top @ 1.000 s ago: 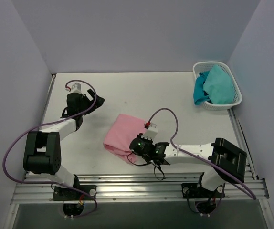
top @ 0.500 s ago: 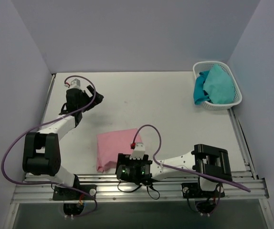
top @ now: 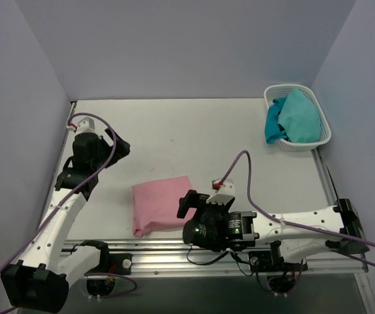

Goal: Fold and stack the t-shirts
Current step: Put the neatly folded tshirt into the corner of the board with the left arm

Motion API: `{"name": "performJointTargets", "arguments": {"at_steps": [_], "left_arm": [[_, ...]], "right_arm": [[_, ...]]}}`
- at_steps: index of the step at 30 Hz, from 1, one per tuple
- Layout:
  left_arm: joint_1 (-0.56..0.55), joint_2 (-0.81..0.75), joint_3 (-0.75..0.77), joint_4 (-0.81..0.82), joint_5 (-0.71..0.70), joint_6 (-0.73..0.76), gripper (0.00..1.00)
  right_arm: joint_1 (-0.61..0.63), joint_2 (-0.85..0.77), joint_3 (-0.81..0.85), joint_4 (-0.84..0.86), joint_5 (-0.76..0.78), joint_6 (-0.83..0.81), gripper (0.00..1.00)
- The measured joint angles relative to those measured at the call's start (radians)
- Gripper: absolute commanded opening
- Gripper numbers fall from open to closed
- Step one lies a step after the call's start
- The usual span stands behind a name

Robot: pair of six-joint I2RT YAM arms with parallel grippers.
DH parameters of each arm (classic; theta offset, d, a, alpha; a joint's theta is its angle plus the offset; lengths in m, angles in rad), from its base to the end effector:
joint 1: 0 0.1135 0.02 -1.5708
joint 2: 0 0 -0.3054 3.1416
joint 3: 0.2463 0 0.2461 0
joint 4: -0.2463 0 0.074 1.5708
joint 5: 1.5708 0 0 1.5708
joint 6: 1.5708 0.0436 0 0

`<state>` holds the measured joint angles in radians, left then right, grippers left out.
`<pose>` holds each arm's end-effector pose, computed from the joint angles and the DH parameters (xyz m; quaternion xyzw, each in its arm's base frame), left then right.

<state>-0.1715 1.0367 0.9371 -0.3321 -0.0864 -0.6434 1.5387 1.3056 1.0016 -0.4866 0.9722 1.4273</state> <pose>0.2121 -0.0329 0.3632 -0.2193 0.8126 -0.1801 0.5091 0.0442 0.2537 0.3240 0.1319 0.8264 0.2970 0.4599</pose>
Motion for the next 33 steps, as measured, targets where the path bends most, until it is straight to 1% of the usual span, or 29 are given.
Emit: {"name": "performJointTargets", "arguments": {"at_steps": [4, 11, 14, 17, 21, 24, 28, 33], "left_arm": [[-0.042, -0.050, -0.037, -0.147, -0.003, -0.043, 0.98], [-0.183, -0.129, -0.231, -0.273, 0.008, -0.154, 0.99], [-0.249, -0.173, -0.285, -0.334, 0.004, -0.210, 0.99], [-0.317, -0.203, -0.301, -0.386, -0.012, -0.256, 0.99], [-0.410, -0.190, -0.308, -0.417, -0.035, -0.317, 0.99], [-0.452, -0.154, -0.337, -0.419, -0.045, -0.352, 0.99], [-0.487, -0.138, -0.403, -0.438, -0.061, -0.402, 0.99], [-0.497, -0.141, -0.426, -0.472, -0.100, -0.448, 0.99]], "right_arm": [[-0.011, -0.098, 0.000, -0.078, 0.061, -0.002, 1.00], [-0.020, -0.260, -0.014, -0.173, 0.128, 0.003, 1.00], [-0.020, -0.314, -0.027, -0.227, 0.144, 0.025, 1.00], [-0.020, -0.357, -0.044, -0.280, 0.154, 0.061, 1.00], [-0.021, -0.431, -0.084, -0.345, 0.167, 0.114, 1.00], [-0.021, -0.491, -0.103, -0.384, 0.175, 0.144, 1.00], [-0.021, -0.561, -0.106, -0.453, 0.190, 0.190, 1.00], [-0.021, -0.621, -0.106, -0.537, 0.208, 0.235, 1.00]]}}
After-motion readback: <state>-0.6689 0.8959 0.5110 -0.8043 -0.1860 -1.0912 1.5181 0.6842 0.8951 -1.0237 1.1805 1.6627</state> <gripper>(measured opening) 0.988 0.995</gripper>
